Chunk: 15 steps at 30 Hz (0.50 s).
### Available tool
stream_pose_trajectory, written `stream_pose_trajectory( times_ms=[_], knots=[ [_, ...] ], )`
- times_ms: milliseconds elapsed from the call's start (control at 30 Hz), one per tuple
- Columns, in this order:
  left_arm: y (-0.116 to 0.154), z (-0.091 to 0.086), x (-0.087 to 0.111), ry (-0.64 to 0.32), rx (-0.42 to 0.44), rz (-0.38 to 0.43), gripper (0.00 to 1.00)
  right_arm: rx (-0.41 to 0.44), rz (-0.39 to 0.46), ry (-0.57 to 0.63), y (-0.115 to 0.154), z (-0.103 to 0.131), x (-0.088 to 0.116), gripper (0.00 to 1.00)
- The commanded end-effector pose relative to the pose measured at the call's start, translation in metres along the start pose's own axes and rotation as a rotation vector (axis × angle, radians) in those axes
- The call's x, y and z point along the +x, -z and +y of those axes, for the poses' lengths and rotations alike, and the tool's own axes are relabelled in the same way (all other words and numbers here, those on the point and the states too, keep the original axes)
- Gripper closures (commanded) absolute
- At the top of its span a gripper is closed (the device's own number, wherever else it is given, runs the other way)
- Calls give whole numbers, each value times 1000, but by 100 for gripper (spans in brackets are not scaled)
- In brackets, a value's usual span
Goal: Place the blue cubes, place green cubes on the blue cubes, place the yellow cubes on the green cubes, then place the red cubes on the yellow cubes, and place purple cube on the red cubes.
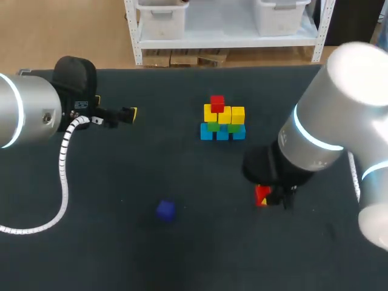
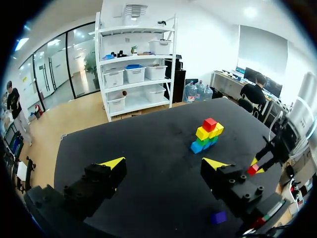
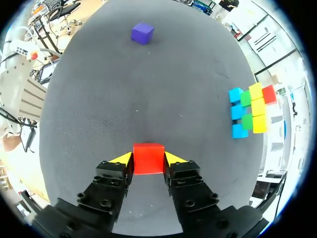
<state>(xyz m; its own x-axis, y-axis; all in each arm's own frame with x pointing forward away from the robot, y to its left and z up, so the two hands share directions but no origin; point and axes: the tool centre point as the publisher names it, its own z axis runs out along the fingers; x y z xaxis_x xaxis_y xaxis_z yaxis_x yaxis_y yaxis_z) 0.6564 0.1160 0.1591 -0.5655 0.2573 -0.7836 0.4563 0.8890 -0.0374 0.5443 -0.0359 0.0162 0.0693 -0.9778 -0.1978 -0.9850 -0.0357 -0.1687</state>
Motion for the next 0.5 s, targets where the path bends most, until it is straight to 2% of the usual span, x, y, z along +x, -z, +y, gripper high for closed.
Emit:
stream_pose_trajectory(
  times_ms=[33,233,500],
  knots=[
    [0,2,0,-1,9,1,0,-15,-15,1,23,-16,2,100],
    [0,2,0,-1,9,1,0,37,-15,4,47,-55,-1,100],
    [0,2,0,-1,9,1,0,67,-29,51,71,-95,-21,100]
  ],
)
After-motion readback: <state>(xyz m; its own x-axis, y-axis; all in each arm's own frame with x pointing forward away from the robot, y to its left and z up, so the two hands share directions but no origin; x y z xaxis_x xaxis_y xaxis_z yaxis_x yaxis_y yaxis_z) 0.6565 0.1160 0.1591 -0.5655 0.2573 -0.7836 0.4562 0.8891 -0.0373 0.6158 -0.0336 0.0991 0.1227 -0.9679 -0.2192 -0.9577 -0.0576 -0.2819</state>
